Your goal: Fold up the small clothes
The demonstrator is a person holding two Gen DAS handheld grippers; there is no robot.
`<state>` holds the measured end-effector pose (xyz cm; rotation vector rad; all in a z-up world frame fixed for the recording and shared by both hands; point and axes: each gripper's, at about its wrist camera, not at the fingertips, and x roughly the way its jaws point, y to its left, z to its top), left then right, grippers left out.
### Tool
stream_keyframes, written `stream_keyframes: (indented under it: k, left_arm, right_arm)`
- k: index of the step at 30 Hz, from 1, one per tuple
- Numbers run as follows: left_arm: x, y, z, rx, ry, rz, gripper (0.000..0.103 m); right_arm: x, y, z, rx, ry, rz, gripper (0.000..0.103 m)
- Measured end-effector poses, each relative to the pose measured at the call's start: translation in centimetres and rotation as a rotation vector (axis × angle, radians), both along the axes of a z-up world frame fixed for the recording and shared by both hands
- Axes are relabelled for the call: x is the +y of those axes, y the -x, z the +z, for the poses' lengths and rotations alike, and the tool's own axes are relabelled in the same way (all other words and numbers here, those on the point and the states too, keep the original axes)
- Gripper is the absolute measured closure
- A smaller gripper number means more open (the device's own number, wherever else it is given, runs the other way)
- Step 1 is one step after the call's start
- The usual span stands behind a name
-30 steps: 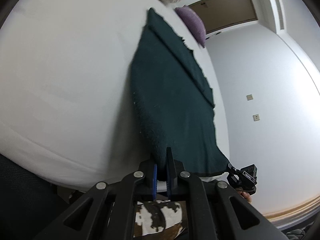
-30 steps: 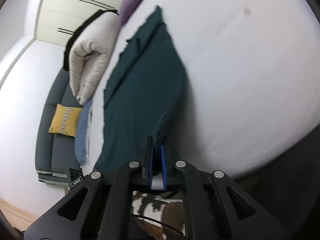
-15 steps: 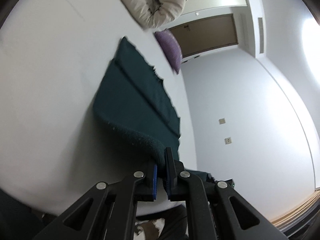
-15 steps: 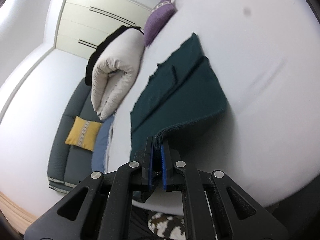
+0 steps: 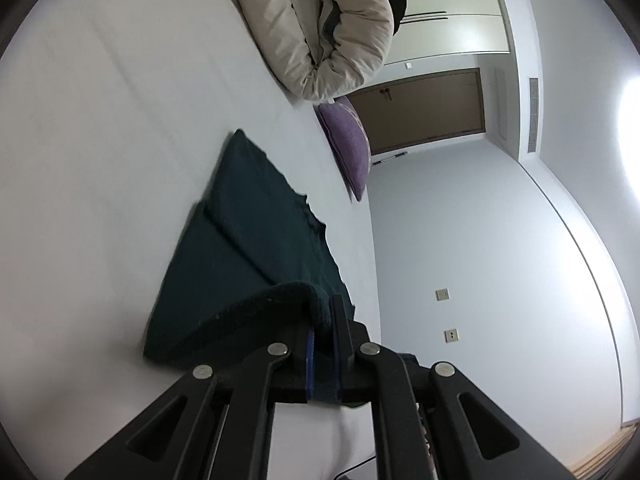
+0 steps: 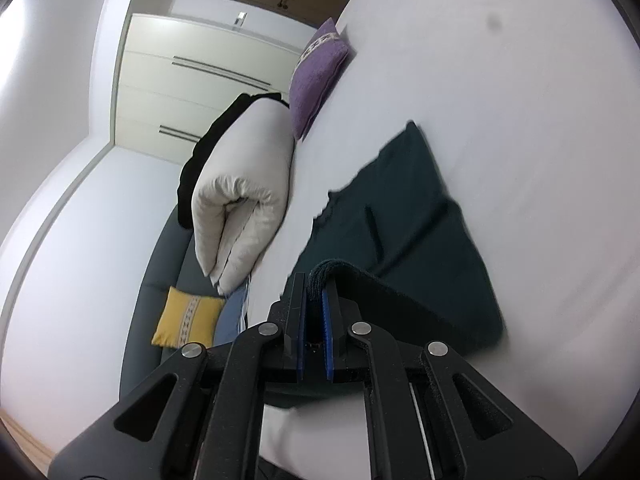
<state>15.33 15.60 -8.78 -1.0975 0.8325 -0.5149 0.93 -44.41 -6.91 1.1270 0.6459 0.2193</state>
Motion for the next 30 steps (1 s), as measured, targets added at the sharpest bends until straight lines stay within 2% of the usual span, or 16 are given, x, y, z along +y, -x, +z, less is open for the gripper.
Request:
stream_keyframes:
  k: [5,11,16,23,25,26,28,29,30]
  left_arm:
    - [-0.9,-4.7,0.0,0.001,-0.049,0.005,0.095]
    - [-1.5,-10.6,-1.0,0.018,-0.081,0.026,0.095]
    - [-2.3,-16.0,-1.9,0.032,-0.142,0.026,0.095]
    - [-3.3,-22.4,-4.6,0.081,-0.219,0.045,0.095]
    - [-3.7,-23.8,-5.6,0.103,-0.242,0.051,0.094]
    - [-3.9,-24.4,-6.1,0.114,-0.255,0.05,0.092]
    - [-4.1,-25.6,-7.2,0.145,-0.284,0.058,0.08]
    - [-4.2,-25.8,-7.4,0.153,-0.281,0.058,0.064]
    - [-4.1,-25.7,-7.5,0.149,-0.265,0.06,0.052]
  right_arm:
    - [-0.8,-5.9,-0.8,0.028,0.032,-0.02,0.097]
    - [-2.2,-12.8,-2.7,0.067,0.044,-0.05,0.098]
    - [-2.7,-17.9,-4.5,0.106,0.074,-0.054,0.098]
    - [-3.8,-25.2,-7.2,0.172,0.102,-0.075,0.097]
    - [-3.7,-27.7,-7.9,0.192,0.139,-0.065,0.097]
    - [-3.6,-28.7,-8.3,0.215,0.166,-0.068,0.094]
    - [-3.8,-30.3,-9.1,0.245,0.204,-0.094,0.087]
    - [-4.1,-30.7,-9.4,0.249,0.217,-0.116,0.076]
    - [-4.5,-30.8,-9.6,0.253,0.223,-0.152,0.06]
